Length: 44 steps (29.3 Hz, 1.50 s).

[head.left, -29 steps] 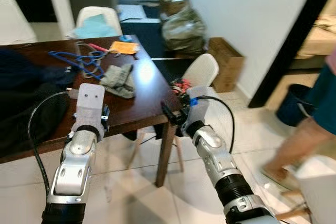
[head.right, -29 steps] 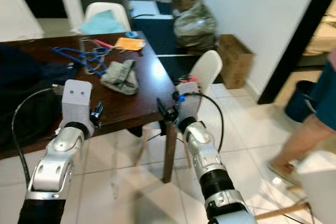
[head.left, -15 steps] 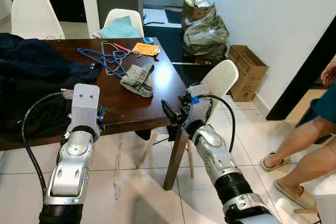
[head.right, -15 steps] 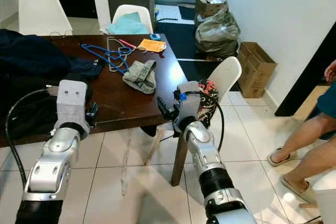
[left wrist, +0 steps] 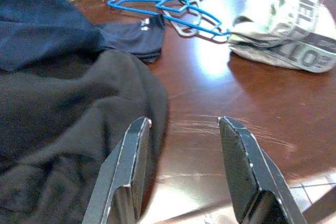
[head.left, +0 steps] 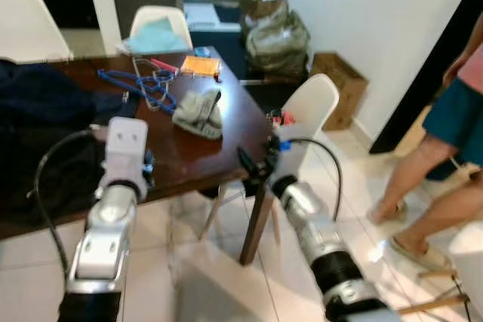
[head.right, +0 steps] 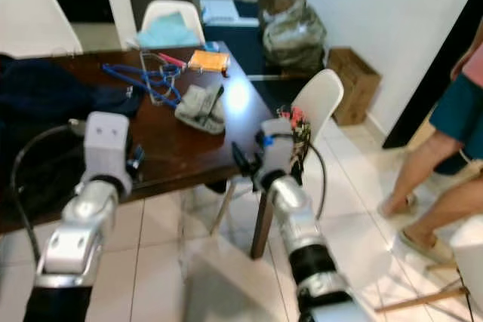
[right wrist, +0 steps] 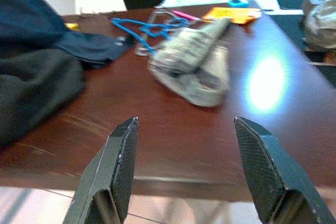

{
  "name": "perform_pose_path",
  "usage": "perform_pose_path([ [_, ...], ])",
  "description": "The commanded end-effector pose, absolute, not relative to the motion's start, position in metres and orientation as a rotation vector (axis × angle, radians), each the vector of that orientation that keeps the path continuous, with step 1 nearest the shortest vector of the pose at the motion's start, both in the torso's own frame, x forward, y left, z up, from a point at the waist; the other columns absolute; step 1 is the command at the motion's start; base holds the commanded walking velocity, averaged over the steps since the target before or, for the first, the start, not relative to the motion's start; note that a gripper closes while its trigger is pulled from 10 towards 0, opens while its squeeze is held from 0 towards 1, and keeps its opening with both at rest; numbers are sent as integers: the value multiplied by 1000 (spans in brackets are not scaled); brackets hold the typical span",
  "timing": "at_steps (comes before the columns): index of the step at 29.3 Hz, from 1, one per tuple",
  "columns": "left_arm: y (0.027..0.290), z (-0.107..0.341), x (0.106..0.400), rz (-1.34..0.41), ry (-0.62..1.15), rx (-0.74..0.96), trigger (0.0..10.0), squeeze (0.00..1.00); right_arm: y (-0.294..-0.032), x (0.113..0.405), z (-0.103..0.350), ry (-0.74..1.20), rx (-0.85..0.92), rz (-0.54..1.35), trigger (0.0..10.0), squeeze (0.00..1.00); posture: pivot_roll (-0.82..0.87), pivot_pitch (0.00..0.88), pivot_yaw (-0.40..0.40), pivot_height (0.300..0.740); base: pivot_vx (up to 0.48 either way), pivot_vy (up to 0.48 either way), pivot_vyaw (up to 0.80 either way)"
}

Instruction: Hang hanger

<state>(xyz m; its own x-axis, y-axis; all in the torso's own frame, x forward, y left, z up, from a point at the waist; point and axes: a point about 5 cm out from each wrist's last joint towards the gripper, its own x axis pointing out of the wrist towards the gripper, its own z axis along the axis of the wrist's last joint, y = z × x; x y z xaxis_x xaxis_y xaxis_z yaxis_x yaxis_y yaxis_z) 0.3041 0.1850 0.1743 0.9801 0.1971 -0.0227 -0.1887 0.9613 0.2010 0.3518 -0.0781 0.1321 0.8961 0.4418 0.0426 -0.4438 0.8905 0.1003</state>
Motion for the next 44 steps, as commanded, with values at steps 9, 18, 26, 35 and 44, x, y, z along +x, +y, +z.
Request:
perform_pose_path([
  [9, 187, 167, 301, 194, 110, 226, 10000, 0, -86, 352, 129, -7, 110, 439, 10000, 0, 89, 0, -111, 740, 0, 241, 0],
  [18, 192, 163, 299, 219, 157, 227, 10000, 0, -87, 352, 129, -10, 117, 435, 10000, 0, 86, 0, -104, 740, 0, -427, 0],
  [26, 192, 162, 302, 243, 163, 206, 10000, 0, -88, 352, 130, -10, 119, 432, 10000, 0, 86, 0, -104, 740, 0, -180, 0],
  [35, 192, 163, 303, 232, 166, 234, 10000, 0, -87, 352, 130, -12, 120, 433, 10000, 0, 87, 0, -103, 740, 0, 0, 0],
  [44, 201, 155, 300, 235, 164, 344, 10000, 0, -91, 353, 119, 43, 3, 404, 10000, 0, 88, 0, -101, 740, 0, 0, 0],
])
